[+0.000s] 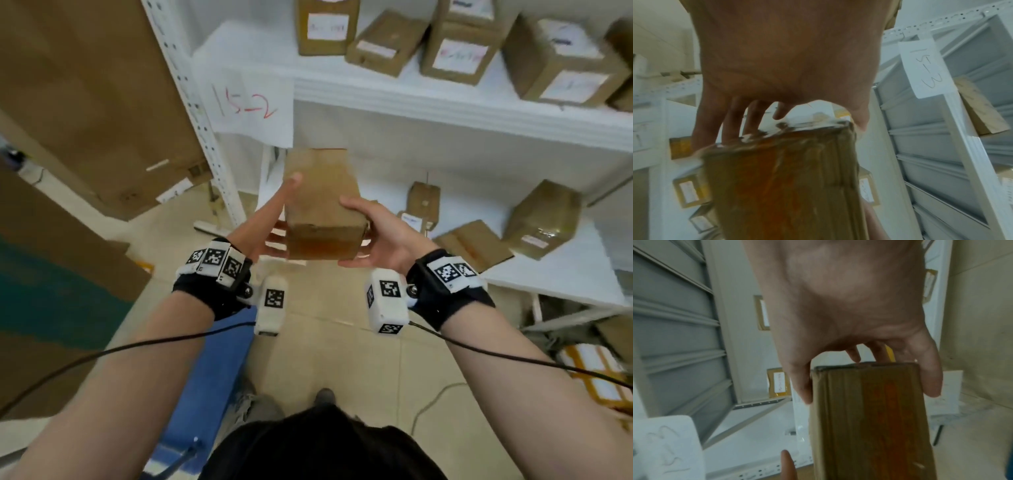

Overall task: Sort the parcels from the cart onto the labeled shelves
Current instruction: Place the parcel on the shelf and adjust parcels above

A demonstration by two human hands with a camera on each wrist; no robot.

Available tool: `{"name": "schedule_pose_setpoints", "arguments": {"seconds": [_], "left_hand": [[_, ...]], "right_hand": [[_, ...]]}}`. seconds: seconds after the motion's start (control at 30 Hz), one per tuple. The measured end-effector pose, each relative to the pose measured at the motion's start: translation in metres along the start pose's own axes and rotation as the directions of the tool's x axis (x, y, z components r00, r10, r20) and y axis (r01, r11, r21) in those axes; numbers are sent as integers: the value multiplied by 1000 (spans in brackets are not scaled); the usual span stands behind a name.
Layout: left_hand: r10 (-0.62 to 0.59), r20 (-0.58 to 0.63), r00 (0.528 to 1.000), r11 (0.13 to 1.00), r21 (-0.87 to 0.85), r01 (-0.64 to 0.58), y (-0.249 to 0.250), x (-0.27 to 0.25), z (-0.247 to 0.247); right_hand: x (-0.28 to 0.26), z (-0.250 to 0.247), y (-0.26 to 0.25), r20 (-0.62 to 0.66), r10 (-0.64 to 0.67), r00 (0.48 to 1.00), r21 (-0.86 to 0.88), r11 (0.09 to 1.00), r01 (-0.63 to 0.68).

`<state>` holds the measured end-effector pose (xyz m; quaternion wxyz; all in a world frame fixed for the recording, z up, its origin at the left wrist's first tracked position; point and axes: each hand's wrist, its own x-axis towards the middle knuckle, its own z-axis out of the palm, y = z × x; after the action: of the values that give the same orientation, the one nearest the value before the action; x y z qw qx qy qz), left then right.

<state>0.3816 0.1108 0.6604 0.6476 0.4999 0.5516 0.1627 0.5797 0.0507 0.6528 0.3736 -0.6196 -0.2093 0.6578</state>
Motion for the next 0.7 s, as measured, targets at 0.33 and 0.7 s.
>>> {"name": "schedule_pose_setpoints", "arguments": {"seconds": [0.33,0.7], "left_hand": [[40,-55,998,973,-226,-52,65,33,59],[-23,-20,1000,992,-126,21,88,44,81]], "right_hand": [[-26,-58,-40,-165,-394,904,-453,845,285],[-24,-47,-81,-169,-417,893,-777,614,140]]}}
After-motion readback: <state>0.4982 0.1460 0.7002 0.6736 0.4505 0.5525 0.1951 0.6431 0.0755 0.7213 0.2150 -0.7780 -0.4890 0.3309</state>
